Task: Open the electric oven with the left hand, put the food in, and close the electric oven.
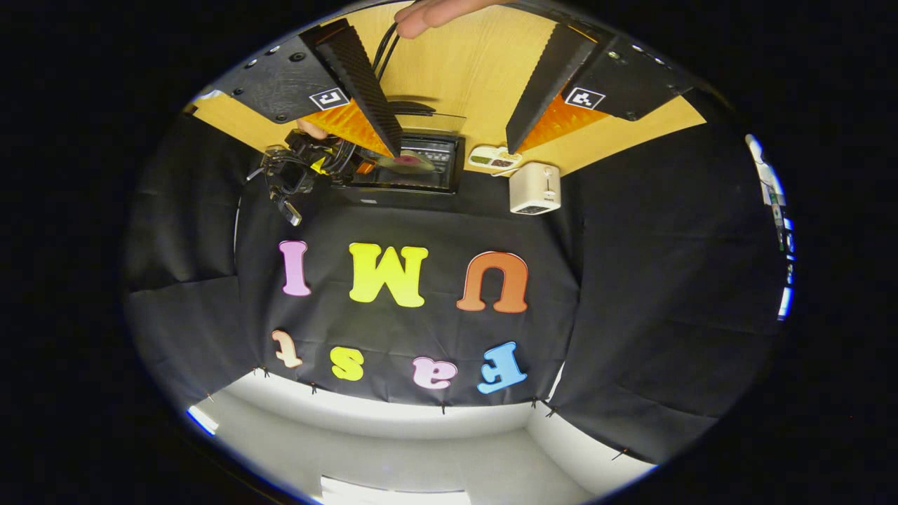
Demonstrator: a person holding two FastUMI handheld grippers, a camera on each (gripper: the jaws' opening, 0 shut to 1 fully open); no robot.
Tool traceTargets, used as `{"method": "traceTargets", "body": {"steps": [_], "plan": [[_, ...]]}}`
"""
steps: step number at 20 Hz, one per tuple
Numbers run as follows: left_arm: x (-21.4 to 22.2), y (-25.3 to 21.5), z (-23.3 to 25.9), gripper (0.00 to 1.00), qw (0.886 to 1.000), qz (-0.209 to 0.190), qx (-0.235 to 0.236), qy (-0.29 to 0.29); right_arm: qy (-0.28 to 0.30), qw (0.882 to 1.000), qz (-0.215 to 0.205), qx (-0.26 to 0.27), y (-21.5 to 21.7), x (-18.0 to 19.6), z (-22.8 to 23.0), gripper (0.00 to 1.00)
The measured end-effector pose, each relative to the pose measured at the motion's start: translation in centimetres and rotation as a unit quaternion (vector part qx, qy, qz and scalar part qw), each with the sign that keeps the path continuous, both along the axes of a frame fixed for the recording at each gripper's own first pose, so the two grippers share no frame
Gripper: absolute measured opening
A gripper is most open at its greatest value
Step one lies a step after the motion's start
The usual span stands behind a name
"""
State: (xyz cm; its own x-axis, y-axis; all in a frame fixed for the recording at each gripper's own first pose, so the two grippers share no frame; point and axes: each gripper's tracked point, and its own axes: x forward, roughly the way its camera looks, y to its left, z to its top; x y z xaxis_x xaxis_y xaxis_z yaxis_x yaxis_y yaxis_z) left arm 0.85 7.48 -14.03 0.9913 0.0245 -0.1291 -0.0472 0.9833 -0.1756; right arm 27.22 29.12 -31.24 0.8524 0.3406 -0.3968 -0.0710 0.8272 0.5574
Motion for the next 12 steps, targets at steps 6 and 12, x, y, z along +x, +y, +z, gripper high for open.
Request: {"method": "traceTargets", "body": {"steps": [6,12], "plan": [[0.4,-1.3,-0.5,0.95,1.0,-0.021,0.016,0.005,-0.064,0.997,0.021,-0.046,-5.6,-5.5,6.3,0.93],[1.6,-0.6,-2.8,0.95,0.999,-0.007,0.024,0.034,-0.163,0.977,0.01,-0.139,-12.3,-10.2,12.9,0.94]]}}
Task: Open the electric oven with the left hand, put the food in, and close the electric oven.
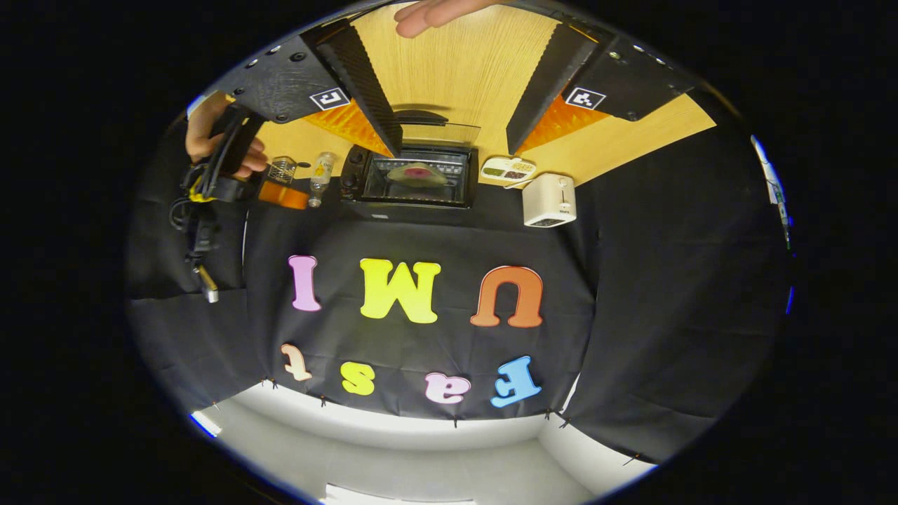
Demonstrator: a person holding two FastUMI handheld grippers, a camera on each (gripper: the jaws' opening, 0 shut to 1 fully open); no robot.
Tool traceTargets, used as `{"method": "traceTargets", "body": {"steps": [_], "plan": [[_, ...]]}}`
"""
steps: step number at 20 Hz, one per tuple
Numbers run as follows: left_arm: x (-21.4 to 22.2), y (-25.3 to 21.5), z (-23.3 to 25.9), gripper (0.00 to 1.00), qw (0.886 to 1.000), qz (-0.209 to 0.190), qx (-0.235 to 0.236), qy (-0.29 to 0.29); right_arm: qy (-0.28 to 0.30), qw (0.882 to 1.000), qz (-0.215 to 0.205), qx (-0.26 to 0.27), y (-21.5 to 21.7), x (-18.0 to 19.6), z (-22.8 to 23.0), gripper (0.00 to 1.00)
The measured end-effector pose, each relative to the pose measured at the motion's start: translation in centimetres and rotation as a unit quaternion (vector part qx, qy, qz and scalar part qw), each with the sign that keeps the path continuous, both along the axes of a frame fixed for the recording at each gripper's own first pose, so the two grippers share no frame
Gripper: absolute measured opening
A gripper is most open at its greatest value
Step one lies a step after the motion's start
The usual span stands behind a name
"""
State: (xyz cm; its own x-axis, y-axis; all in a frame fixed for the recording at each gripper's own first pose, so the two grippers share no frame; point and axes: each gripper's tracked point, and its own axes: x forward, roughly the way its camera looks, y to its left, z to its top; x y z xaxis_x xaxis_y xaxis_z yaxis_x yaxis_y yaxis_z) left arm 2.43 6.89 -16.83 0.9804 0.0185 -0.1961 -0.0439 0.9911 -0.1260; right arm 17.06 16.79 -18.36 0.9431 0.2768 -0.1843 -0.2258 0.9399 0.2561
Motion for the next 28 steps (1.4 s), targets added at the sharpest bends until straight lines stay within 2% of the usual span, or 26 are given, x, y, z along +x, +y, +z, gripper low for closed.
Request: {"method": "traceTargets", "body": {"steps": [5,9,10,11,13,18,22,28], "plan": [[1.3,-1.3,-3.6,0.95,0.999,-0.01,0.017,0.038,-0.058,0.998,-0.019,-0.026,-4.9,-4.8,4.3,0.94],[3.5,-3.6,-6.2,0.95,0.997,-0.026,0.029,0.066,-0.065,0.996,-0.032,-0.045,-8.3,-6.8,5.7,0.94],[4.3,-4.4,-6.8,0.95,0.996,-0.033,0.031,0.072,-0.071,0.995,-0.036,-0.054,-9.1,-7.1,6.2,1.0],[4.9,-4.9,-7.7,0.95,0.995,-0.039,0.034,0.083,-0.077,0.994,-0.044,-0.064,-10.1,-7.7,6.6,0.95],[6.6,-6.4,-9.3,0.95,0.992,-0.053,0.038,0.103,-0.088,0.991,-0.063,-0.08,-12.1,-8.3,6.9,0.95],[10.2,-9.8,-14.8,0.96,0.979,-0.098,0.037,0.176,-0.101,0.991,-0.068,-0.061,-14.5,-8.8,7.1,0.95],[12.6,-9.9,-17.9,0.97,0.97,-0.093,0.06,0.218,-0.094,0.992,-0.065,-0.054,-15.6,-8.1,5.9,0.95],[14.7,-11.2,-21.3,0.96,0.957,-0.105,0.052,0.265,-0.071,0.995,-0.062,-0.04,-16.5,-7.1,3.7,0.95]]}}
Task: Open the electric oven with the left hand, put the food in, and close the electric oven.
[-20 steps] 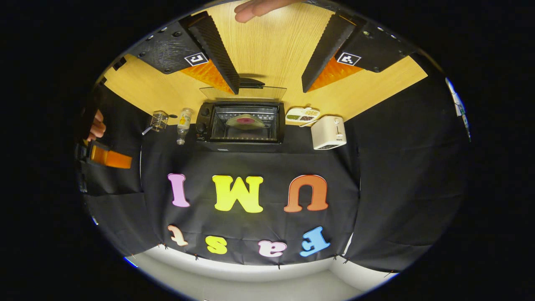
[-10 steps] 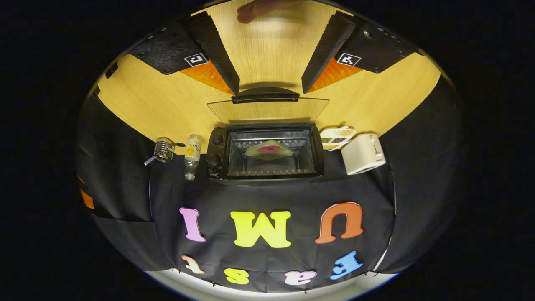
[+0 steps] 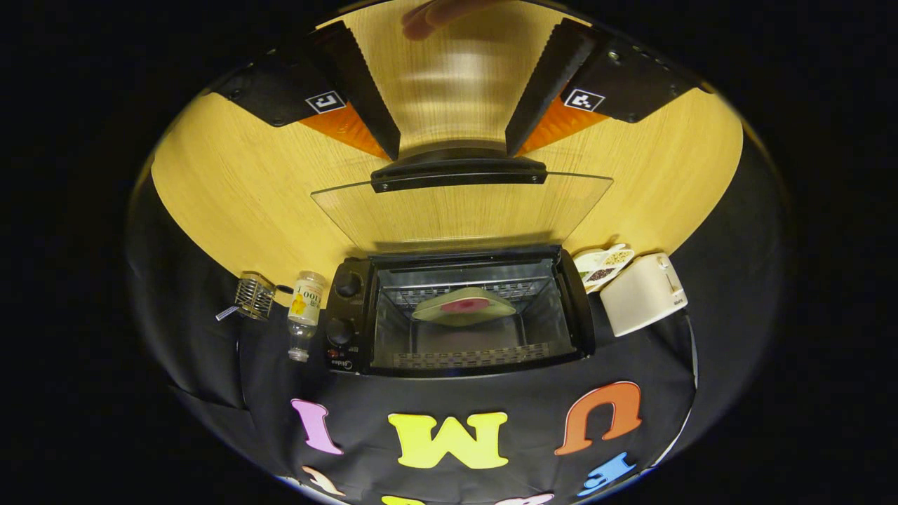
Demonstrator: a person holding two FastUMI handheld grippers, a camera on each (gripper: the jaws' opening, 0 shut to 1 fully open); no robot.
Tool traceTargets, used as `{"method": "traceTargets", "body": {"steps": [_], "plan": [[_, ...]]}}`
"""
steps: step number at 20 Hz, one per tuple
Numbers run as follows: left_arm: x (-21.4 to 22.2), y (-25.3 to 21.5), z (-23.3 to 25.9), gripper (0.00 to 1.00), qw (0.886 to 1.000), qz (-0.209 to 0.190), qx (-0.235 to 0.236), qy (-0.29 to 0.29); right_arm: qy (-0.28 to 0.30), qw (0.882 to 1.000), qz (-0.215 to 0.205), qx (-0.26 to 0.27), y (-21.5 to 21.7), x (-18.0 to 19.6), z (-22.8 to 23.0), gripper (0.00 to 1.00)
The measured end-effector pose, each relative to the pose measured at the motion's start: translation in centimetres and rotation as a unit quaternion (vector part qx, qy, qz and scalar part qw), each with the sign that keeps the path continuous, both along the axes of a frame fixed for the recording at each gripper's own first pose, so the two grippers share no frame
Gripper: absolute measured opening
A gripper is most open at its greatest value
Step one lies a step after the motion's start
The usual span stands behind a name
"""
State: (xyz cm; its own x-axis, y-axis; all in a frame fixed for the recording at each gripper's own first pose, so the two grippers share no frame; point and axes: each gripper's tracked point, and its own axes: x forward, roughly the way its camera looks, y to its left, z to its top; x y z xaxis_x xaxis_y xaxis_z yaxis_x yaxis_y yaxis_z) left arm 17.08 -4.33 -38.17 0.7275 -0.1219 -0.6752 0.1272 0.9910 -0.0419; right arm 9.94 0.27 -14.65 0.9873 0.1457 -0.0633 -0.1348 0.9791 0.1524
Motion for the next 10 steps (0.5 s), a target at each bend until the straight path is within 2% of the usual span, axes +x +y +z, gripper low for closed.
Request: {"method": "traceTargets", "body": {"steps": [3,4,5,10], "plan": [[0.9,-0.2,-0.7,0.96,1.0,0.002,-0.005,0.009,0.001,1.0,-0.006,0.003,-0.8,0.3,-0.5,0.95],[0.9,-0.1,-0.7,1.0,1.0,0.001,-0.004,0.014,0.003,1.0,-0.007,0.004,-0.9,0.3,-0.6,0.95],[1.0,-0.2,-1.0,0.97,1.0,0.002,-0.005,0.017,0.006,1.0,-0.007,0.006,-0.8,0.2,-0.7,0.95],[1.1,-0.2,-0.9,0.98,1.0,0.0,-0.004,0.017,0.01,1.0,0.014,0.005,0.9,-0.5,-0.9,0.95]]}}
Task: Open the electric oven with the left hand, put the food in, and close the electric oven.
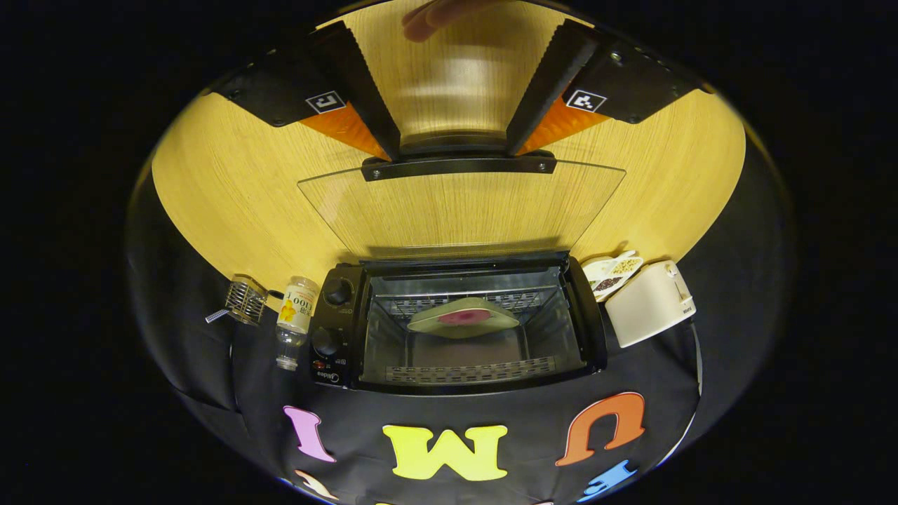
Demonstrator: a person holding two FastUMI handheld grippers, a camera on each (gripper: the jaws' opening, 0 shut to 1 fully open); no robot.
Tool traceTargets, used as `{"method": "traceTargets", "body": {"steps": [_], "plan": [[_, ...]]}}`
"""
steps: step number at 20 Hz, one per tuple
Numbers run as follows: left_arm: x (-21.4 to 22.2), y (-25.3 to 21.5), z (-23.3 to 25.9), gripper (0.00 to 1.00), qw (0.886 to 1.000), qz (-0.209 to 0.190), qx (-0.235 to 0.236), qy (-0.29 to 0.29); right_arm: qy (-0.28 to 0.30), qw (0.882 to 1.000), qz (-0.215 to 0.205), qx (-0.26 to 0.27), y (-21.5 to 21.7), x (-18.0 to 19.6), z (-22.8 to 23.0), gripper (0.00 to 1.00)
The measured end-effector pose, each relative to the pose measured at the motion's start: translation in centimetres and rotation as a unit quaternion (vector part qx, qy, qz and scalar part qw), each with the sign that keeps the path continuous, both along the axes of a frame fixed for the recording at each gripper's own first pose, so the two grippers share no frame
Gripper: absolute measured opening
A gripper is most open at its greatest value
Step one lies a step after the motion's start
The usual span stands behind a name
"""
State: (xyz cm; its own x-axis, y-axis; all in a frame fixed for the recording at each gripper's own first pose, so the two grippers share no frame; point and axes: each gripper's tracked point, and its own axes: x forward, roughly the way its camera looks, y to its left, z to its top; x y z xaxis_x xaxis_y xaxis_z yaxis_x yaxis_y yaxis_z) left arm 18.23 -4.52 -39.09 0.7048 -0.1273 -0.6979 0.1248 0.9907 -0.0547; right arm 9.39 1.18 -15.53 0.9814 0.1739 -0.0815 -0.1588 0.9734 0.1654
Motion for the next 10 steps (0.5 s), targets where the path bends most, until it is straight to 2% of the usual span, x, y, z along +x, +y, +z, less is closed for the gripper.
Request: {"method": "traceTargets", "body": {"steps": [2,3,4,10], "plan": [[0.1,0.1,0.1,0.98,1.0,-0.001,0.002,-0.003,-0.001,1.0,0.002,-0.004,0.2,-0.3,0.3,0.95],[0.3,0.1,0.2,0.98,1.0,-0.002,0.004,-0.006,0.002,1.0,0.006,-0.004,0.5,-0.7,0.2,1.0],[0.3,0.1,0.3,0.98,1.0,-0.002,0.003,-0.005,0.004,1.0,0.009,-0.005,0.6,-1.1,0.3,0.95],[1.0,0.3,2.3,0.98,1.0,-0.002,0.004,-0.022,0.011,1.0,-0.006,-0.01,0.0,-2.9,0.8,0.95]]}}
